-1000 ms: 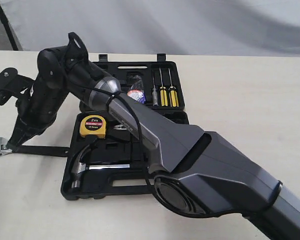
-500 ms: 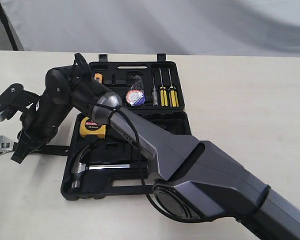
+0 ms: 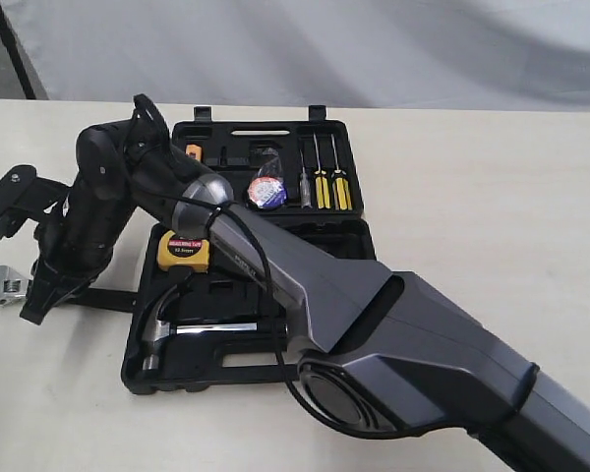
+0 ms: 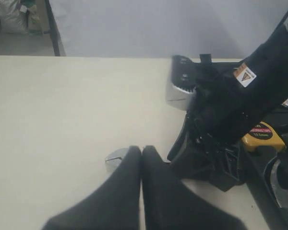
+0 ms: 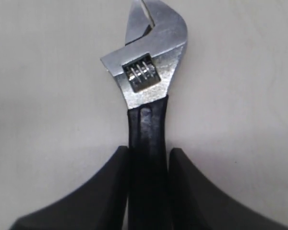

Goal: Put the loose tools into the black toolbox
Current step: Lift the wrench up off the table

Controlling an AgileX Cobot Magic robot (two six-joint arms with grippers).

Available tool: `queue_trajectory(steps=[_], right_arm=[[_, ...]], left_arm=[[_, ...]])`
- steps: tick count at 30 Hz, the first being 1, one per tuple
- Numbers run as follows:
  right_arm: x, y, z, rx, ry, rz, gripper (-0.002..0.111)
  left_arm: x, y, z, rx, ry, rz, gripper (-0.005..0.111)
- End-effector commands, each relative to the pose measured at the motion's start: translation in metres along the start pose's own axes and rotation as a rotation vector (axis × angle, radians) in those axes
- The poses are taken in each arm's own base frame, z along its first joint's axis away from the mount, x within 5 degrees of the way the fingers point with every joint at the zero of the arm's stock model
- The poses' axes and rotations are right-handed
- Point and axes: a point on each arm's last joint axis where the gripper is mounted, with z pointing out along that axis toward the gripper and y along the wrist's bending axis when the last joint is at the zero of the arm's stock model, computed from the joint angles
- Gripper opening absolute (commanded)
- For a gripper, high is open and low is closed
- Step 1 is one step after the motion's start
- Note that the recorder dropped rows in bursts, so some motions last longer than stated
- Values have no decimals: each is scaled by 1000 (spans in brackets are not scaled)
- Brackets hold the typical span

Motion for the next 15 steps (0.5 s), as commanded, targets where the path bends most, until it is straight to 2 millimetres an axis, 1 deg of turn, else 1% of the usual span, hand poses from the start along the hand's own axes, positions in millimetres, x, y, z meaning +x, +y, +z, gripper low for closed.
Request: queue_trajectory(steps=[1,5,6,9,13,15], right_arm=[[-8,0,-14,13,-24,-2,0],[-14,6,-17,7,-33,-14,0],[-20,7,-20,28,-74,-20,0],[-24,6,-25,41,-94,-23,0],[-21,5,-32,51,-41,-36,0],[-21,3,-35,60,-41,-35,0]], left_arm=[[2,0,-1,14,-7,-22,1],[2,0,-1,14,-7,-22,1],[2,0,-1,14,-7,-22,1],[2,0,-1,14,-7,-22,1],[2,0,-1,14,-7,-22,1],[2,0,-1,14,-7,-22,1]])
